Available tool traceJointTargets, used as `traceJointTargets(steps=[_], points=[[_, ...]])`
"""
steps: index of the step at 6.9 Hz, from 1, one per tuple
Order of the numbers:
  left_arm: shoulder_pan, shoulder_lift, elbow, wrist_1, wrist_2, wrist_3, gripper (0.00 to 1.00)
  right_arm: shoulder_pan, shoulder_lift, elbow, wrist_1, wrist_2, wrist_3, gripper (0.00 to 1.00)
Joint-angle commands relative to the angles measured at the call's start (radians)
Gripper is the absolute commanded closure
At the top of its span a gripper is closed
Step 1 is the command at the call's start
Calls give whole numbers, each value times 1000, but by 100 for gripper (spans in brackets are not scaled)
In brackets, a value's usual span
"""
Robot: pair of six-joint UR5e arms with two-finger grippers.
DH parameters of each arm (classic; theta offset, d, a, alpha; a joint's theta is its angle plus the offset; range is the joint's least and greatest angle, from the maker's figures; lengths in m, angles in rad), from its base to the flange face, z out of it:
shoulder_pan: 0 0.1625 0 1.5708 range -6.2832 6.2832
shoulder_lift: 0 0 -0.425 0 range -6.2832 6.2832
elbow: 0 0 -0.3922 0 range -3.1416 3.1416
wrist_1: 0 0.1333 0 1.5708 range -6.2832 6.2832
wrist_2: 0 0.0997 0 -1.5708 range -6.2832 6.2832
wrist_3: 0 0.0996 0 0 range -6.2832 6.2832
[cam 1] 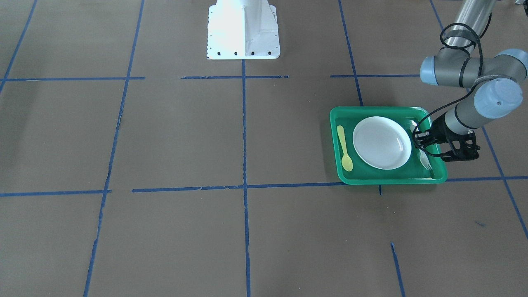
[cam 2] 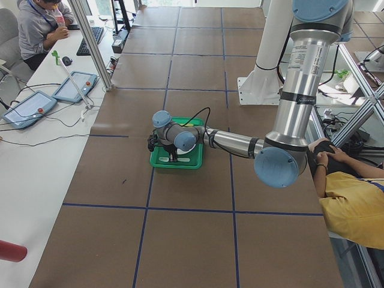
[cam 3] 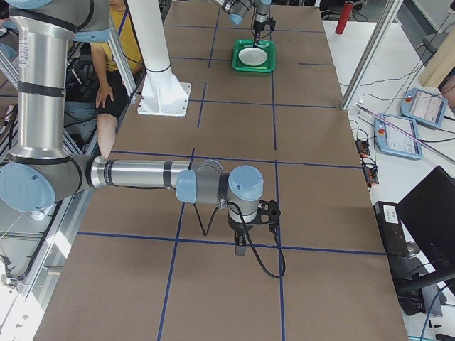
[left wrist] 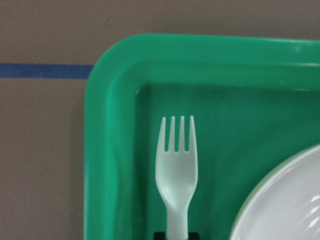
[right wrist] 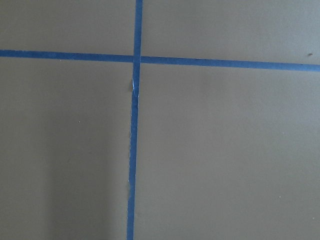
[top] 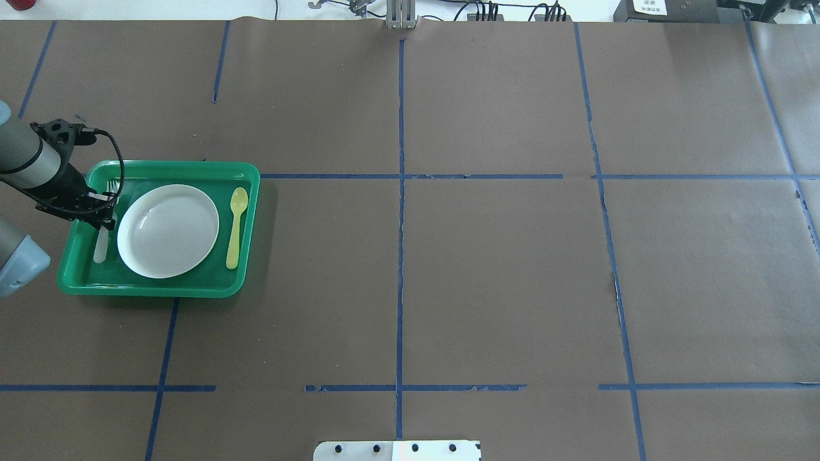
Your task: Place fork
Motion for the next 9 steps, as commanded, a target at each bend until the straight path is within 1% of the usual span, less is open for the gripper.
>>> traceJointTargets(steps=[1,2,3,4,5,6,7,9], points=[[-1,5,-6,0,-1,3,56,0,0,0,0,0,2,0],[-9,14,-17,3,-1,4,57,0,0,0,0,0,0,0],[-45,12,-27,9,2,6,58,0,0,0,0,0,0,0],[-126,12,-65,23,1,47,57,0,0,0,0,0,0,0],[-227,38,-120,88,1,186,41,0,0,0,0,0,0,0],[-327,46,-136,159,-1,359,33,0,0,0,0,0,0,0],[-437,51,-136,240,-1,518,20,0,0,0,0,0,2,0],[-673,68,-123,395,-1,854,16,0,0,0,0,0,0,0]])
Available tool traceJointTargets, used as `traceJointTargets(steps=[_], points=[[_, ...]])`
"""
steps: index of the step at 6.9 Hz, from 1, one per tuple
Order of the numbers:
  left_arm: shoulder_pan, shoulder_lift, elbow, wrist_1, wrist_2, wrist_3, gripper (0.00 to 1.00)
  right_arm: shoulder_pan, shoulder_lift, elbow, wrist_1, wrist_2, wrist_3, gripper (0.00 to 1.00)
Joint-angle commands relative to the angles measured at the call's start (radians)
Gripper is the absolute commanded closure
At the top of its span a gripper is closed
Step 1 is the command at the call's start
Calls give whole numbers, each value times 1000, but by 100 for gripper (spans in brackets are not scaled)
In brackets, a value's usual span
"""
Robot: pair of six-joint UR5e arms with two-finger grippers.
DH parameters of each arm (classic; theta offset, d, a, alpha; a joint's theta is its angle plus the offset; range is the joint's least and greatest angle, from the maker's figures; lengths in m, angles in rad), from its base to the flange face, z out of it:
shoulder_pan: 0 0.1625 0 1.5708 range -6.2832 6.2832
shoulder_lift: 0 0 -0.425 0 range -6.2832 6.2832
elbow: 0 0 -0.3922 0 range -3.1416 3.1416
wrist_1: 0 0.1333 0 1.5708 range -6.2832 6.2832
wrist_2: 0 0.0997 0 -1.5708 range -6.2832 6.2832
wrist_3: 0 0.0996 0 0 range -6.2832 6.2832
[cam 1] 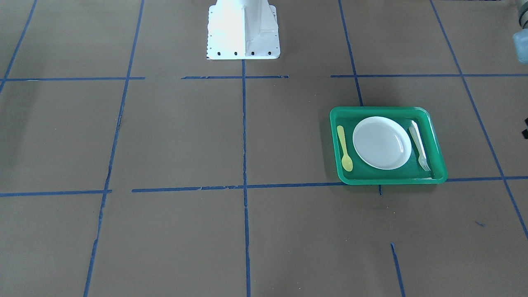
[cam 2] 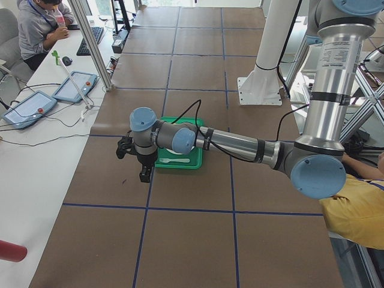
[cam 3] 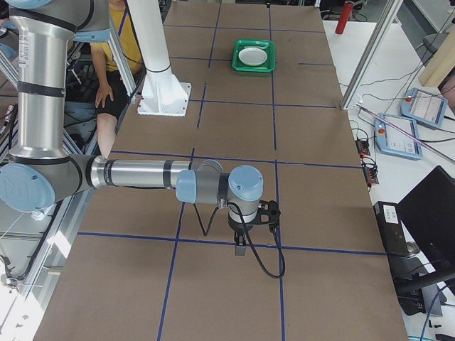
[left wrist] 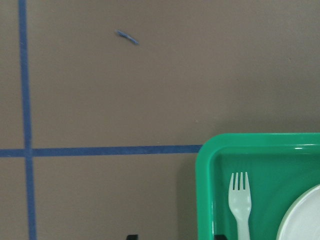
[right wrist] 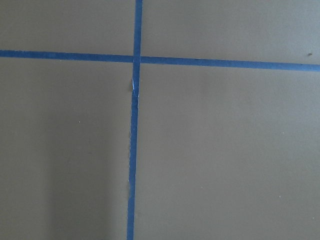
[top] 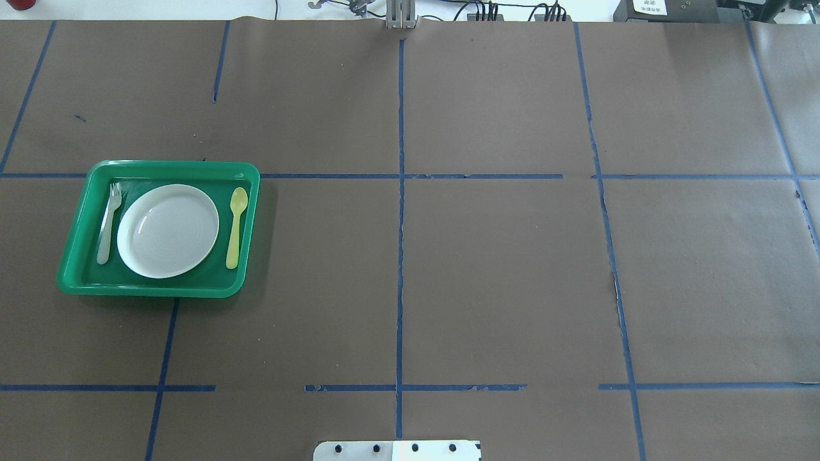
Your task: Place fork
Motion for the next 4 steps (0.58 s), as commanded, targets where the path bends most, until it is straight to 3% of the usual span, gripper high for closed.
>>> traceJointTargets(steps=[1,2,4], points=[[-218,7,37,162,-1,332,15,0,0,0,0,0,-1,0],[-234,16,50,180,-1,350,0,0,0,0,0,0,-1,0],[-234,72,19,178,-39,344,0,0,0,0,0,0,-1,0]])
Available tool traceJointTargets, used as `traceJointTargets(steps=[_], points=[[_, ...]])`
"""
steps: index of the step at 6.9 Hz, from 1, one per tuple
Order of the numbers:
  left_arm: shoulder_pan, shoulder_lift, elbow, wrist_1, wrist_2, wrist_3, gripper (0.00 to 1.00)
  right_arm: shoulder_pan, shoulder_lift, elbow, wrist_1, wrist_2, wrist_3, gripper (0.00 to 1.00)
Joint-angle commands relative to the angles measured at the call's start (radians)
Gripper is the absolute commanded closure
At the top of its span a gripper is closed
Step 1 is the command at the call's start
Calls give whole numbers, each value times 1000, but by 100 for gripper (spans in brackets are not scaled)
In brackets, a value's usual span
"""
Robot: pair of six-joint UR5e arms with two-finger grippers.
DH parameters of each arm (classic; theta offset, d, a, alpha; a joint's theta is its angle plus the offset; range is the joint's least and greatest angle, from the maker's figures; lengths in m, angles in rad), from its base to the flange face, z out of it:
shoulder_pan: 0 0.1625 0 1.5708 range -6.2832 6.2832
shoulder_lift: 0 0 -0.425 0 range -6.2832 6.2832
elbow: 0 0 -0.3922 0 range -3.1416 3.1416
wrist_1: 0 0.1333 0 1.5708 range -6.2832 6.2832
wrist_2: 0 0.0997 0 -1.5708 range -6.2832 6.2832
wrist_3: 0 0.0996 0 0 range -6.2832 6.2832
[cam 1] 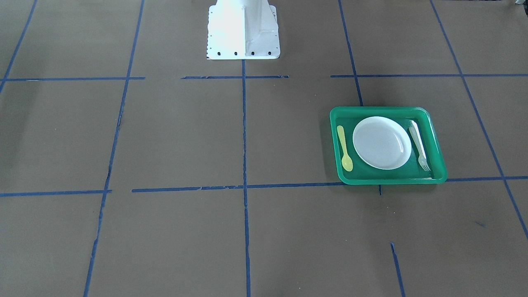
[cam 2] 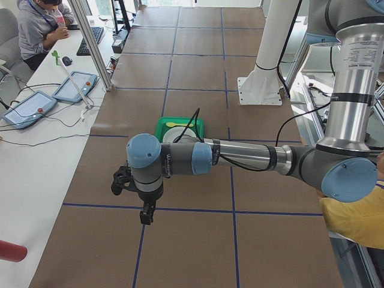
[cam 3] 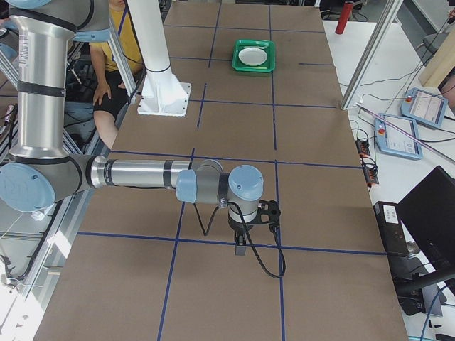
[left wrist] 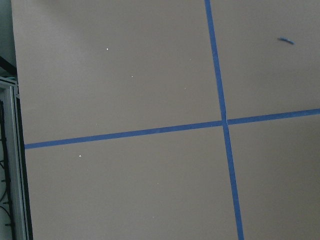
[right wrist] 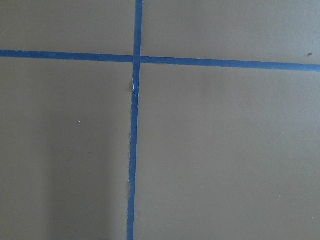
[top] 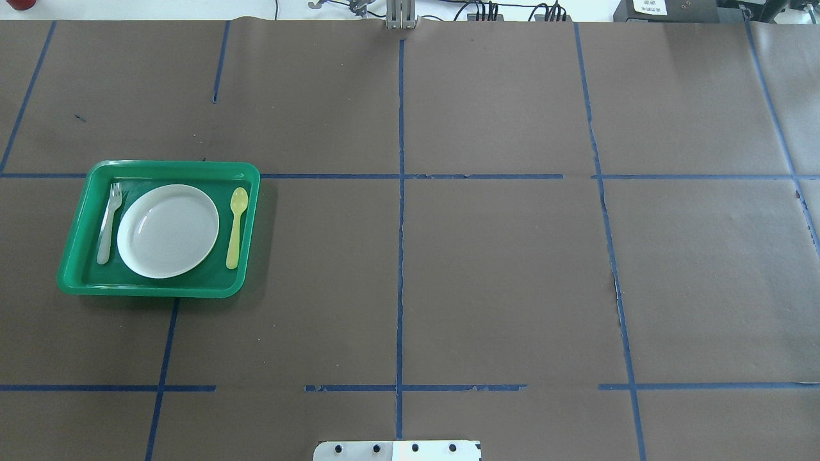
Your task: Place fork
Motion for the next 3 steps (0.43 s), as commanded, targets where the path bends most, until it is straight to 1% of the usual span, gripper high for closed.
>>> traceJointTargets(steps=[1,3], points=[[-6,32,-17,4,-25,4,0,0,0,0,0,0,-1,0],[1,50,-14,-8,-25,9,0,0,0,0,0,0,1,0]])
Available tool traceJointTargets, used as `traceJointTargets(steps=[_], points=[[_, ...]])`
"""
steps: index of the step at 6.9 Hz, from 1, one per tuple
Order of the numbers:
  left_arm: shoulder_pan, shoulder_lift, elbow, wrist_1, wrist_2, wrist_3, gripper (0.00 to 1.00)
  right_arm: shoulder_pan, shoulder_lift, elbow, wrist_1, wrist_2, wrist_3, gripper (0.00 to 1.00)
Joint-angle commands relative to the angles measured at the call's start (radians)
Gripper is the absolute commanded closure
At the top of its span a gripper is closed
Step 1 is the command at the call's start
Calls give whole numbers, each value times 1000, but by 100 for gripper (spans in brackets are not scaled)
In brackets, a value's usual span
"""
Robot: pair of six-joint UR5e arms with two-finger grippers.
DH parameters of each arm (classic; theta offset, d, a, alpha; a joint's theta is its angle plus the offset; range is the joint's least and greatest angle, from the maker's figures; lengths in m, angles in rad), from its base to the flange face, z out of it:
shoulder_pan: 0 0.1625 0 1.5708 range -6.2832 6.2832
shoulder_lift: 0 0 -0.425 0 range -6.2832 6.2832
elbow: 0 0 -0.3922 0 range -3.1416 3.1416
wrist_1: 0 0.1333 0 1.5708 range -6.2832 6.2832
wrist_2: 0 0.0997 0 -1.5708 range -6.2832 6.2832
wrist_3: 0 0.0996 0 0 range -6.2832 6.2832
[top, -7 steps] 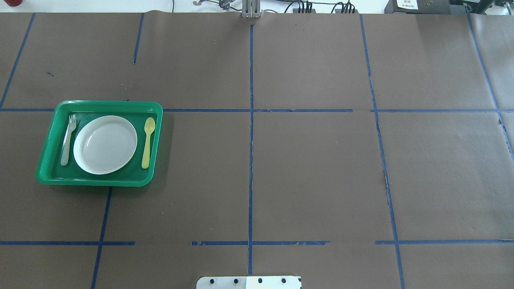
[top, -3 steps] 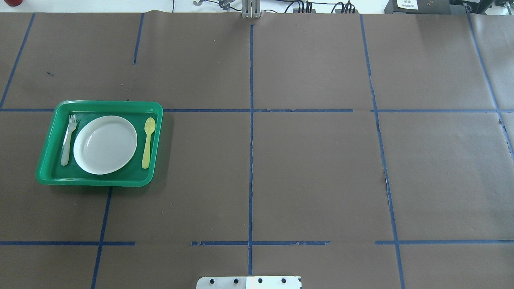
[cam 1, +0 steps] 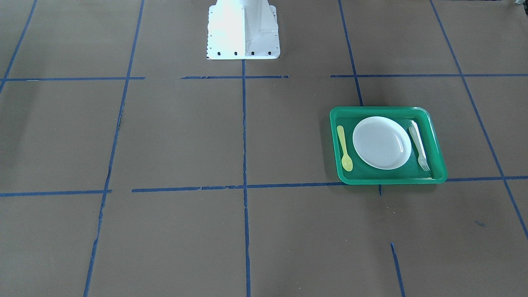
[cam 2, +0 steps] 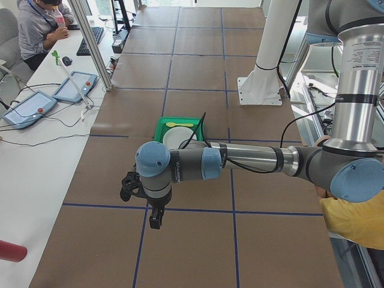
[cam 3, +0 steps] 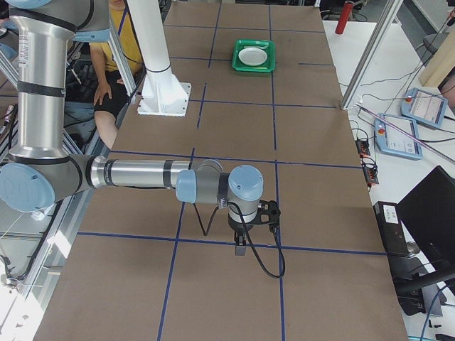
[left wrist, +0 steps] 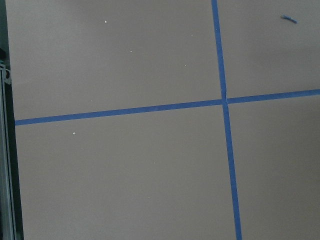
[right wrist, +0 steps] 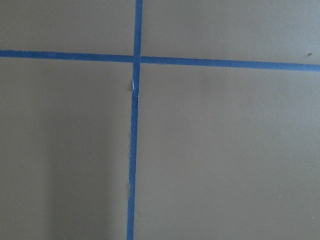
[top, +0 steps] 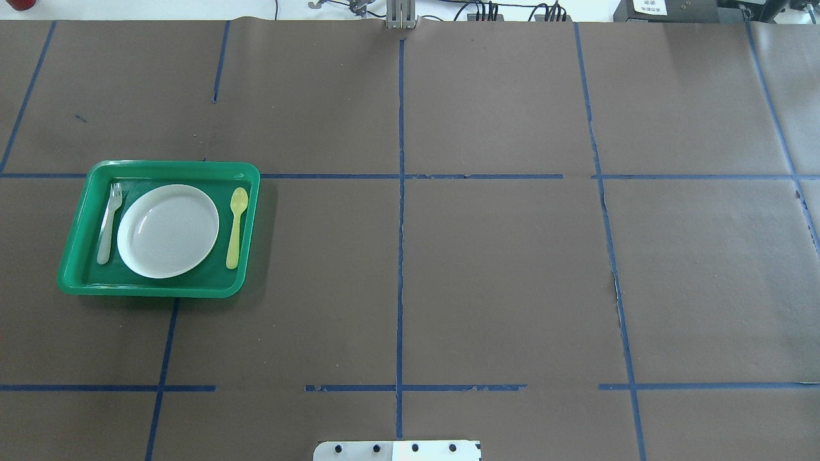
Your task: Place fork
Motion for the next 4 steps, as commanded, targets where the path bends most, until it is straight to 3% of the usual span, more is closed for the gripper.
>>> traceJointTargets(steps=[1,2,4], points=[[3,34,3,-56,-2,6,0,0,0,0,0,0,-1,0],[5,36,22,-114,-1,-6,0,0,0,0,0,0,-1,0],[5,29,20,-106,1,-6,0,0,0,0,0,0,-1,0]])
